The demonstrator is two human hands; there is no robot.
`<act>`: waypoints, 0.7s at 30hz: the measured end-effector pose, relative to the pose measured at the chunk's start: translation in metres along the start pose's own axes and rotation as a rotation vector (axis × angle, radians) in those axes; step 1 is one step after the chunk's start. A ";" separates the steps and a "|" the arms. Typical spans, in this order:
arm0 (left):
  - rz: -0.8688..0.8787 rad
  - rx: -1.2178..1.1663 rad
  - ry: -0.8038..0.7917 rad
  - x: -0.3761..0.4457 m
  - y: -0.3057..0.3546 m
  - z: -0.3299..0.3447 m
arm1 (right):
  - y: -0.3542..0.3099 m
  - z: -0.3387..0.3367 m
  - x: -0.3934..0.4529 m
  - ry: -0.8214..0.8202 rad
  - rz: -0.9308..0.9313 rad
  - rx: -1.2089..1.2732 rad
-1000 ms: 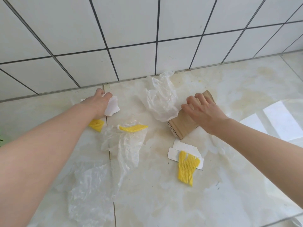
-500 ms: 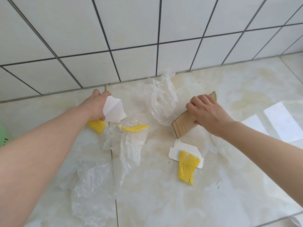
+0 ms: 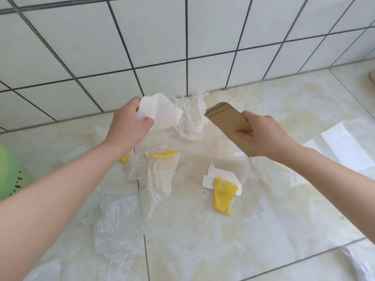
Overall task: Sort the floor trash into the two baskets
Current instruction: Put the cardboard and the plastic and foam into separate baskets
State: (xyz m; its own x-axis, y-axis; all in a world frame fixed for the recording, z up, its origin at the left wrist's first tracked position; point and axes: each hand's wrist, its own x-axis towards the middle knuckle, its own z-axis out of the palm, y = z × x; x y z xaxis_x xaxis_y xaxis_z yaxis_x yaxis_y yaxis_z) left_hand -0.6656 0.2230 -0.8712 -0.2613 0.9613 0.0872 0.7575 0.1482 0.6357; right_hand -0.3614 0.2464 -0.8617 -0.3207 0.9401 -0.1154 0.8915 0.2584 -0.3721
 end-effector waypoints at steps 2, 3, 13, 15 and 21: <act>-0.021 -0.164 -0.132 -0.021 0.022 0.005 | 0.004 -0.001 -0.008 -0.135 0.094 0.101; -0.058 -0.243 -0.219 -0.032 0.031 0.009 | 0.006 0.000 -0.012 -0.212 0.141 0.144; -0.795 -0.616 -0.551 -0.123 0.042 0.090 | 0.039 0.053 -0.055 -0.402 0.557 0.603; -0.937 -0.784 -0.469 -0.123 0.044 0.097 | 0.035 0.062 -0.058 -0.373 0.598 0.651; -1.060 -0.953 -0.433 -0.112 0.049 0.106 | 0.023 0.078 -0.057 -0.338 0.625 0.699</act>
State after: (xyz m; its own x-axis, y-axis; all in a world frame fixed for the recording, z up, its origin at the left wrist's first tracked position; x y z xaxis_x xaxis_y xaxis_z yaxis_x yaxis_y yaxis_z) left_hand -0.5360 0.1473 -0.9307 -0.1038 0.5238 -0.8455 -0.3775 0.7657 0.5207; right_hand -0.3476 0.1814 -0.9355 -0.0290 0.7218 -0.6915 0.5773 -0.5527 -0.6010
